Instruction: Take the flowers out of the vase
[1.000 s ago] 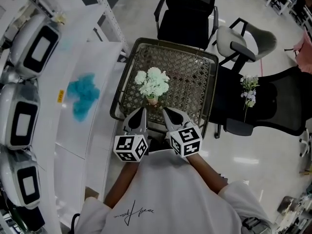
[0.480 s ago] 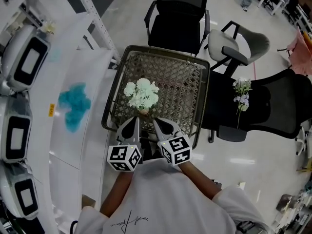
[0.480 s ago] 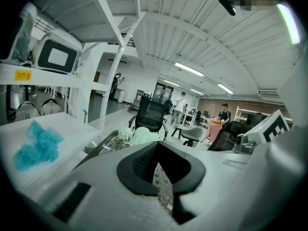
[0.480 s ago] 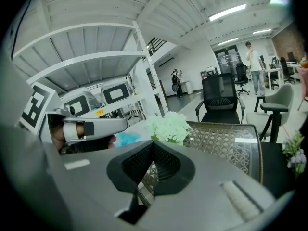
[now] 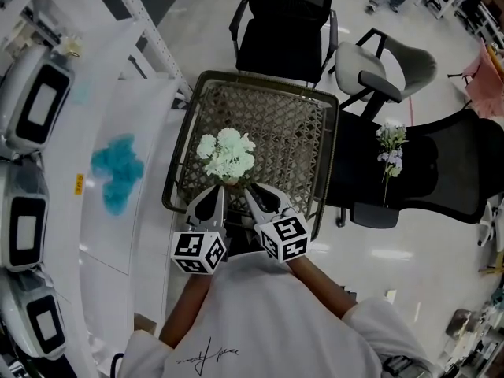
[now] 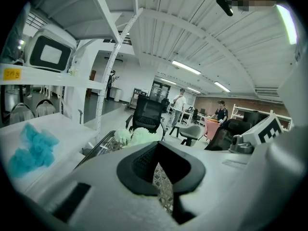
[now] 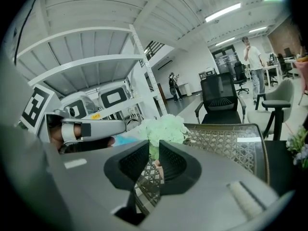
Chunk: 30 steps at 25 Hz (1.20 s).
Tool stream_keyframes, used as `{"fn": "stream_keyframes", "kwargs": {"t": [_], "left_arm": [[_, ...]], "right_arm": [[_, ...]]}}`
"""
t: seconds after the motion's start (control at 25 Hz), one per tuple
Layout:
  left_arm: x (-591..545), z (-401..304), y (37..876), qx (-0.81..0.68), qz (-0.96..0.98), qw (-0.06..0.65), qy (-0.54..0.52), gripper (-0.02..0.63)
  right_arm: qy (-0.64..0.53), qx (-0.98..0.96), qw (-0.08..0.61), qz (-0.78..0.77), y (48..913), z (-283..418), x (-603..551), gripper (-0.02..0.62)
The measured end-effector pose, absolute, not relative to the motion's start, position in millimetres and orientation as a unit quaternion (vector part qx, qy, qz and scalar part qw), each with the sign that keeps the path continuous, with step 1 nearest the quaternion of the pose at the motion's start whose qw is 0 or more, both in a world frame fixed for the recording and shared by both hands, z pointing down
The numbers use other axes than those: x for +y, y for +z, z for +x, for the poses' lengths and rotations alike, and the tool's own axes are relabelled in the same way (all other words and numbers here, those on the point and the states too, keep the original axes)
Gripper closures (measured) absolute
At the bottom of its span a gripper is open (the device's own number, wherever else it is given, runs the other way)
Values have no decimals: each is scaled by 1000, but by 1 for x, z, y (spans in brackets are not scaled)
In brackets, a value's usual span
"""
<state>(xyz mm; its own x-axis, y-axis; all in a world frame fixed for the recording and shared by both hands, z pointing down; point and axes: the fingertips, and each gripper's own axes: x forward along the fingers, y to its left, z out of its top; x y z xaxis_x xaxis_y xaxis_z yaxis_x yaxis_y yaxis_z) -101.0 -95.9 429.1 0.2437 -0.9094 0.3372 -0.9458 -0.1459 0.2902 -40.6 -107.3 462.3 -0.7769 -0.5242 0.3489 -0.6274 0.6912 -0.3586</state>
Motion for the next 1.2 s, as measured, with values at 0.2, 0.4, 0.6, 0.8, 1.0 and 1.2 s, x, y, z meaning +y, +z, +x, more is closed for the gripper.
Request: {"fn": "stream_keyframes", "kwargs": {"t": [0.2, 0.4, 0.6, 0.8, 1.0, 1.2], "left_arm": [[-103, -102, 431, -608, 759, 227, 49, 604], [-108, -104, 434, -604, 761, 228, 56, 604], [-114, -102, 438, -599, 765, 227, 62, 604], [-119, -104, 442, -598, 765, 233, 63, 604], [-122, -109, 444, -602, 761, 236, 61, 604], [-121, -115, 449, -602, 757, 246, 56, 604]], "right_arm": [[243, -910, 110, 317, 473, -43, -118, 497], [247, -909, 115, 316, 483, -48, -122, 473], [253, -906, 112, 320, 490, -48, -127, 442], [253, -905, 121, 321, 499, -49, -129, 413], [260, -904, 124, 316, 506, -54, -130, 377], [252, -908, 138, 304, 516, -62, -124, 336]]}}
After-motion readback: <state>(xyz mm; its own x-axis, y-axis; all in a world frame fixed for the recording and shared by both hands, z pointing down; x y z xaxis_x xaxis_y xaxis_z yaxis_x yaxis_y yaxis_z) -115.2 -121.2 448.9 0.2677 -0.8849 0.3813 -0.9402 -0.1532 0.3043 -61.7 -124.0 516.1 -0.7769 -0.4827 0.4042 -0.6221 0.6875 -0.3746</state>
